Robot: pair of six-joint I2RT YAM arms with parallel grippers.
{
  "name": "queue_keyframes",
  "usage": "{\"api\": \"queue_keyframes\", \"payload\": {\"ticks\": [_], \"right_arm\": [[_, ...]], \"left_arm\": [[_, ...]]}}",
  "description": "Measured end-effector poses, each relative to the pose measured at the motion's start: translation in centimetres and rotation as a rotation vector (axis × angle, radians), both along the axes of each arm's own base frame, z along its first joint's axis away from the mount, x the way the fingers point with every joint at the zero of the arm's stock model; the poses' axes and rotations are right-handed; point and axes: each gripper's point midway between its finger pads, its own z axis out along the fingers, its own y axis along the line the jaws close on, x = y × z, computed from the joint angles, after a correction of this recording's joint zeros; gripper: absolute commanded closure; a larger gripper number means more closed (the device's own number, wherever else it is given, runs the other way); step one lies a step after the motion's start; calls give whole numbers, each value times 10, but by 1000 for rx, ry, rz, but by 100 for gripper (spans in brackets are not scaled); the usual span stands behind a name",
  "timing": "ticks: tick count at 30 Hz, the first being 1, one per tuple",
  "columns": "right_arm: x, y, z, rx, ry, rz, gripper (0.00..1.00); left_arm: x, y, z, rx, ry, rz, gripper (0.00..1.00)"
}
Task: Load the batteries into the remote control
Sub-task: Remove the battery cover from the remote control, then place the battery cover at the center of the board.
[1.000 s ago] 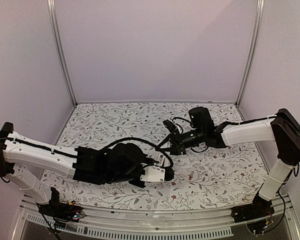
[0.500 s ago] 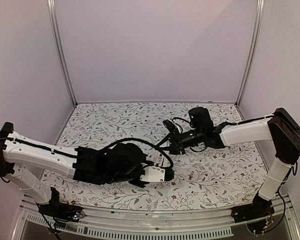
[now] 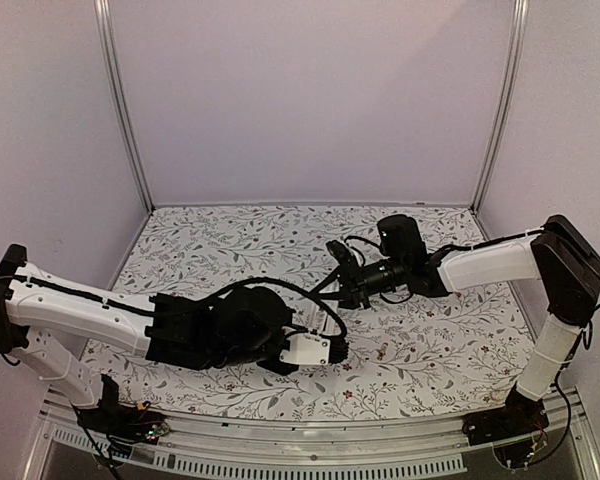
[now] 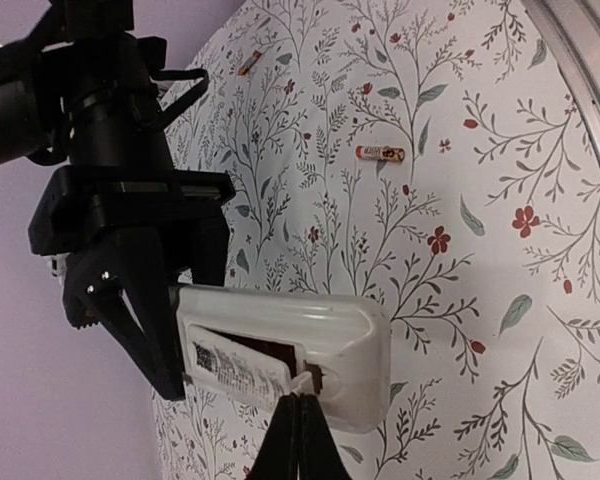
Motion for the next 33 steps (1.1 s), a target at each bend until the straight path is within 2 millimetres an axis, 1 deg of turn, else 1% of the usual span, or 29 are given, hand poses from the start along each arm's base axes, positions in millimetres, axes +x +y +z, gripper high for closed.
{"api": "queue_keyframes", "payload": {"ticks": [5,12,16,19,23,26,29,33], "right_arm": [[6,-5,0,5,6,-14,100],[19,-13,-6,1,16,-48,100],[22,-16,-15,-12,33,-57,100],[27,-21,-23,-24,47,-74,100],[48,-39,-45,-57,82,-144,100],[64,-60,-66,-96,117,-218,100],[74,-76,-81,-122,137,-269,100],[79,-87,-86,-130,142,-297,100]], "left_arm": [[0,0,0,1,-4,4,100],[2,2,1,0,-27,25,100],[6,6,-1,4,-42,46,100],[7,9,-4,9,-45,63,100],[11,13,-9,7,-42,91,100],[16,17,-15,8,-32,117,100],[25,21,-28,20,-20,154,100],[43,31,-55,63,1,224,100]]}}
